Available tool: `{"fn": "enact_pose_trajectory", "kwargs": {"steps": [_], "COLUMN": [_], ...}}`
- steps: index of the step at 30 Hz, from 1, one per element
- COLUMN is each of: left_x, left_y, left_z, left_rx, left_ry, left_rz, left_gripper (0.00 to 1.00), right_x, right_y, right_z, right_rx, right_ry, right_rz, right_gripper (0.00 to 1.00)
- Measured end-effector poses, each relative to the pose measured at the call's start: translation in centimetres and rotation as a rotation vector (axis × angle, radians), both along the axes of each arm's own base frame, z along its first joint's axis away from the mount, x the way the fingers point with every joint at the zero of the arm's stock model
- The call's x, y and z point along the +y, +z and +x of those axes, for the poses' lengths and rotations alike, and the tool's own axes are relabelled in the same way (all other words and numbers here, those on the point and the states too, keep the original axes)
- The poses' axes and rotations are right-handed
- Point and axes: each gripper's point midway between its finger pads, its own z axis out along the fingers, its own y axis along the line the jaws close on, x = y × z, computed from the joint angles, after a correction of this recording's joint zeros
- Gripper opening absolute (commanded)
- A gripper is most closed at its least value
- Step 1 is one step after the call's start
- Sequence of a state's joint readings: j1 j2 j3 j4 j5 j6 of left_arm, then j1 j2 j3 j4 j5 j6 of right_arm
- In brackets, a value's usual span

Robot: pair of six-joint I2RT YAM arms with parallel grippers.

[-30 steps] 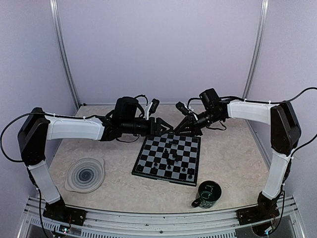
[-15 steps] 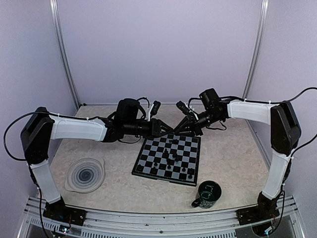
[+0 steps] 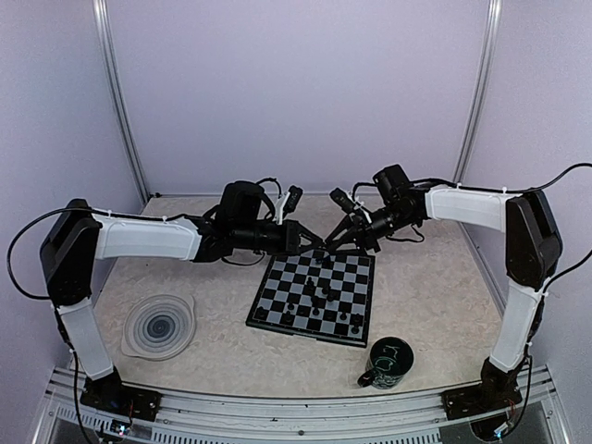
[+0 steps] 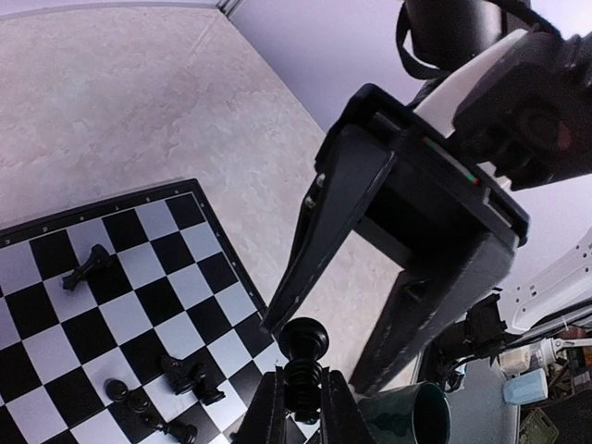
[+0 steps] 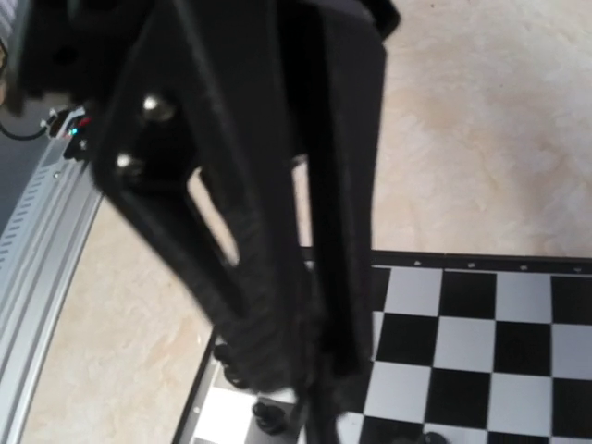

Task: Set up the chess pieces on the board
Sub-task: Pass from the right arm to the left, then place the king at d8.

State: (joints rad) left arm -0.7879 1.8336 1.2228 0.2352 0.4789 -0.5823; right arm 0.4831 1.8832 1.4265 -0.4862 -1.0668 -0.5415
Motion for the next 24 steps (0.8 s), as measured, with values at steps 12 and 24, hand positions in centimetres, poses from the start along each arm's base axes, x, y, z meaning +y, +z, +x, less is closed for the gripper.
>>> {"fn": "enact_pose_trajectory", "kwargs": {"steps": [12,24], "left_x": [0.2,1.5], "left_y": [2.3,-3.2], "left_z": [-5.9,-12.3], "left_rx": [-0.209,-0.249], "left_ry": [-0.048,-0.217], "left_rz": [0.363,0.796], "left_gripper": [0.08,0.08], "right_x": [-8.4,-9.3], "right_y": [1.1,0.2], "right_z": [7.6,9.1], "right_rx": [-0.034,-0.110], "right_ry": [-0.272,-0.370], "right_rz": [-0.052,-0.152], "right_gripper": [0.99,0.99]}}
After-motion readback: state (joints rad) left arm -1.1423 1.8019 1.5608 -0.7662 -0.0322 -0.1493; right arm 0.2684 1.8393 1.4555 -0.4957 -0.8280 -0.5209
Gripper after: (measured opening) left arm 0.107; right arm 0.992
